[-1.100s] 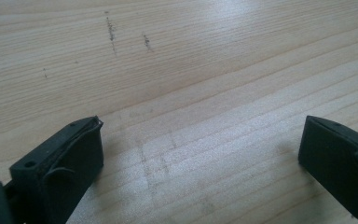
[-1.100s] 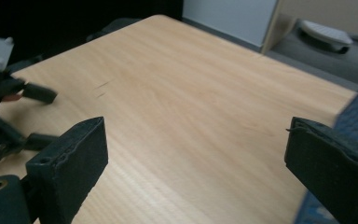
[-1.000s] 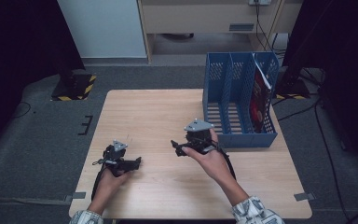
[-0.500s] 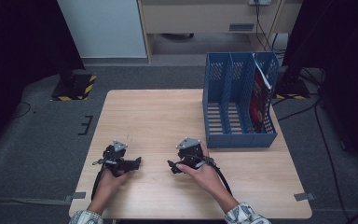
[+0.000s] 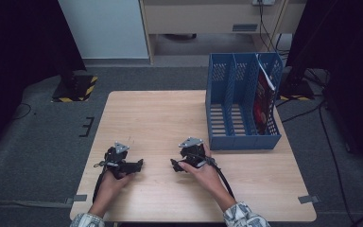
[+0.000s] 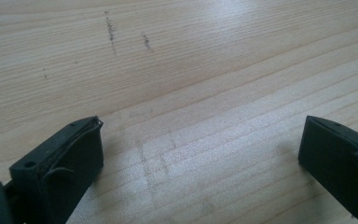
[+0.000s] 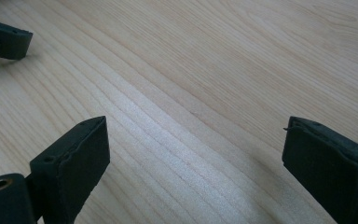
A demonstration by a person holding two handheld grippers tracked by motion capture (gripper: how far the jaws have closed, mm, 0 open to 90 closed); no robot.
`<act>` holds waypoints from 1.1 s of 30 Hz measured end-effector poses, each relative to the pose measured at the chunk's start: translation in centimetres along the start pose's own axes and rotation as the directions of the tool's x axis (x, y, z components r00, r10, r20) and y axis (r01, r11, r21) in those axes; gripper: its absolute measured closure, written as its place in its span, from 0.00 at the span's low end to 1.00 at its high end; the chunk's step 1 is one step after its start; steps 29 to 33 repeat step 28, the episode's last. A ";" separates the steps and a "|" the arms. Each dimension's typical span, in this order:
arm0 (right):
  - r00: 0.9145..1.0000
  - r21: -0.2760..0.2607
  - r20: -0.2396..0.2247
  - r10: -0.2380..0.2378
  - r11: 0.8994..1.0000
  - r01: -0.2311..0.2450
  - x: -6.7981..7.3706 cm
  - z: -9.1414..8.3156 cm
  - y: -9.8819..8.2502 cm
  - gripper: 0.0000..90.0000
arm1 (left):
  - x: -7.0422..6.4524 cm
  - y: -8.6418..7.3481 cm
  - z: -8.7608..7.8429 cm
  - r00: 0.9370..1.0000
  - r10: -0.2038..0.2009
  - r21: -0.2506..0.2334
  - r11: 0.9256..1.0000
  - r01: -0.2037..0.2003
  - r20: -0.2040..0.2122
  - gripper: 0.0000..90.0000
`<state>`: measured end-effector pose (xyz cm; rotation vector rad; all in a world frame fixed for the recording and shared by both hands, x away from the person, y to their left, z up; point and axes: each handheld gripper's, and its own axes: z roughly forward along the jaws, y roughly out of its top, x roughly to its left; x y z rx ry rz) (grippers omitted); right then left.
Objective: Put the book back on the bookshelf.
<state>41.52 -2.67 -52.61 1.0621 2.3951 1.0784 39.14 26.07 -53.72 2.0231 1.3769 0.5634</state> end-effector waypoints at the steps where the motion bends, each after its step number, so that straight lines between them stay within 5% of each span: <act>1: 1.000 0.000 0.000 0.003 1.000 -0.003 0.0 0.0 0.0 0.09 | 0.0 0.0 0.0 1.000 0.000 0.000 1.000 0.000 0.000 0.00; 17: 0.998 0.035 0.063 0.021 0.999 -0.023 0.2 1.4 -0.5 0.08 | 0.0 0.0 0.0 1.000 0.001 0.000 1.000 -0.001 0.001 0.00; 33: 0.997 0.039 0.066 0.043 0.998 -0.046 0.2 1.4 -0.5 0.06 | 0.0 0.0 0.0 1.000 0.001 0.000 1.000 -0.001 0.001 0.00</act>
